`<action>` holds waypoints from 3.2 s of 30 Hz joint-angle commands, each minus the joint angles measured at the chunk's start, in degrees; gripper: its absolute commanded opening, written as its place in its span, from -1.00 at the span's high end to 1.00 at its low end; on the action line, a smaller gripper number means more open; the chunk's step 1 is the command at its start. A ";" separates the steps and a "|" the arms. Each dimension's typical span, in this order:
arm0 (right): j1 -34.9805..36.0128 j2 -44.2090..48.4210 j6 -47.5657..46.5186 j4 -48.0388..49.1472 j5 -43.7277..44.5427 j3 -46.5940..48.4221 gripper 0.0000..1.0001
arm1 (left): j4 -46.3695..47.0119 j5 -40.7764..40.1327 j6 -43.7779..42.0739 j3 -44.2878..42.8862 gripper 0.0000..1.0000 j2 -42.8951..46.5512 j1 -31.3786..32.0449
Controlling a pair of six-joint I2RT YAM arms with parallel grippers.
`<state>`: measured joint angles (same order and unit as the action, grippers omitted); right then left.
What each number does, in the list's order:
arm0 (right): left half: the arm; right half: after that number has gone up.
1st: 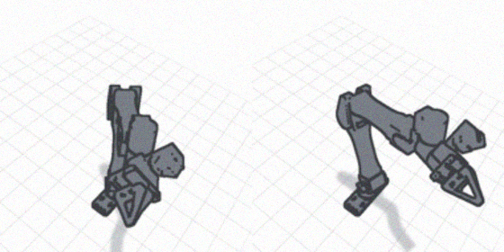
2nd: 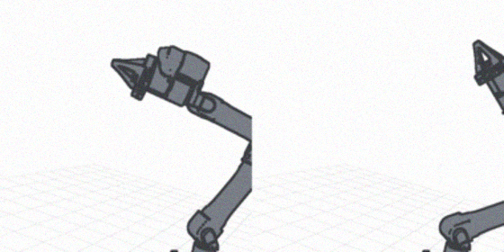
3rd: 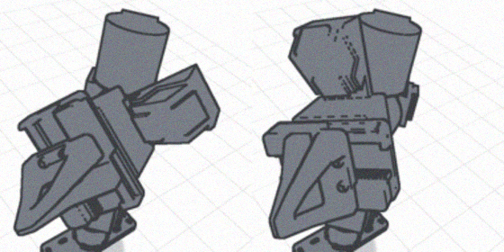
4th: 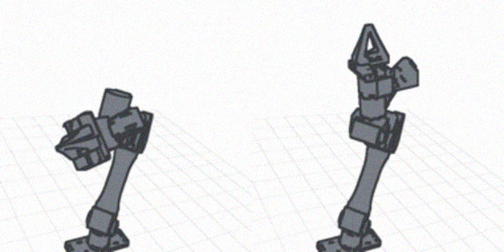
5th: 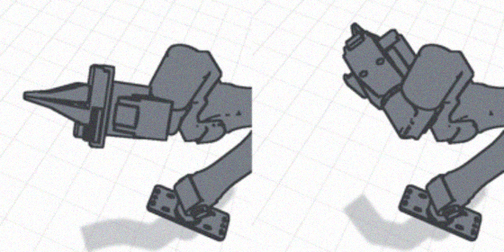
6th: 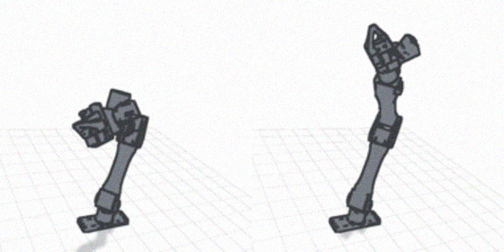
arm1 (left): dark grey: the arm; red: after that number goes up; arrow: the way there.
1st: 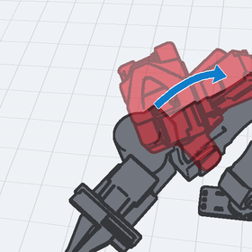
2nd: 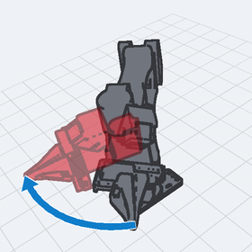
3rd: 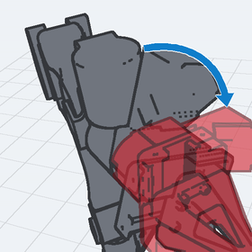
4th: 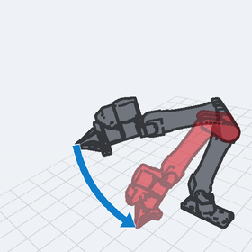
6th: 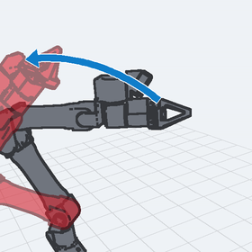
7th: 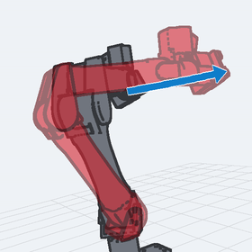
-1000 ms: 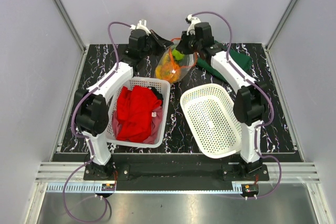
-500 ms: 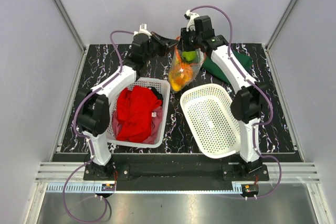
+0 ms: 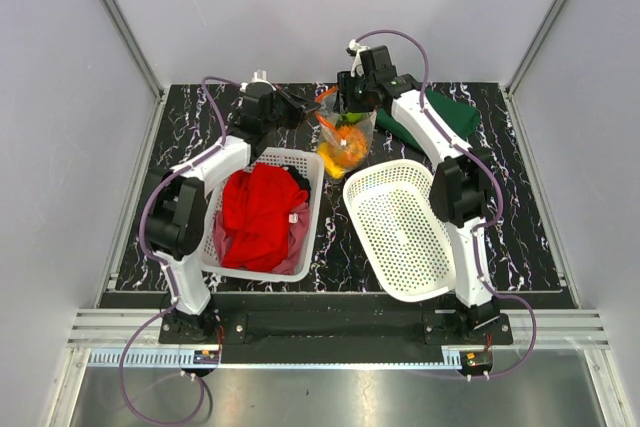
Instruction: Open the zip-top bag and remove the fake food
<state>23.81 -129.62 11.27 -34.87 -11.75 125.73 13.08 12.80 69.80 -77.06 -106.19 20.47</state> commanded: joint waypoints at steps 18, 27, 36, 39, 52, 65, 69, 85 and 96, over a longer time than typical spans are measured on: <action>0.01 -7.83 4.46 2.78 4.11 6.81 -0.81 | -1.74 4.08 -7.75 -8.02 1.00 0.64 0.45; 0.18 -9.95 5.87 15.17 4.28 3.48 -0.73 | -2.71 4.78 -8.63 -9.43 1.00 -0.51 0.89; 0.18 -7.22 3.33 21.69 4.28 -0.31 0.30 | -2.71 3.46 -9.15 -7.76 1.00 1.16 0.89; 0.27 -5.56 2.44 21.51 3.84 -1.88 0.50 | -3.41 2.59 -9.86 -7.67 1.00 1.95 0.89; 2.20 12.63 -0.54 23.54 8.06 -19.38 0.92 | -6.75 -0.14 -12.58 -9.69 1.00 3.45 -0.08; 4.14 22.21 -7.22 16.15 5.41 -24.99 1.00 | -12.90 -1.63 -18.20 -16.46 1.00 2.65 -0.17; 4.31 26.07 -6.79 19.82 4.11 -31.06 1.00 | -12.91 -2.25 -19.61 -15.06 1.00 4.32 -0.17; 4.75 27.14 1.04 16.77 1.46 -38.81 0.74 | -8.69 7.24 -18.65 -11.45 1.00 2.31 -1.22; 4.84 32.33 -0.81 17.21 7.70 -35.66 0.66 | -9.65 6.98 -19.00 -12.24 1.00 1.87 -1.22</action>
<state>28.18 -101.51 11.35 -16.05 -8.56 85.38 -0.32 18.94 50.83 -88.40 -105.21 19.79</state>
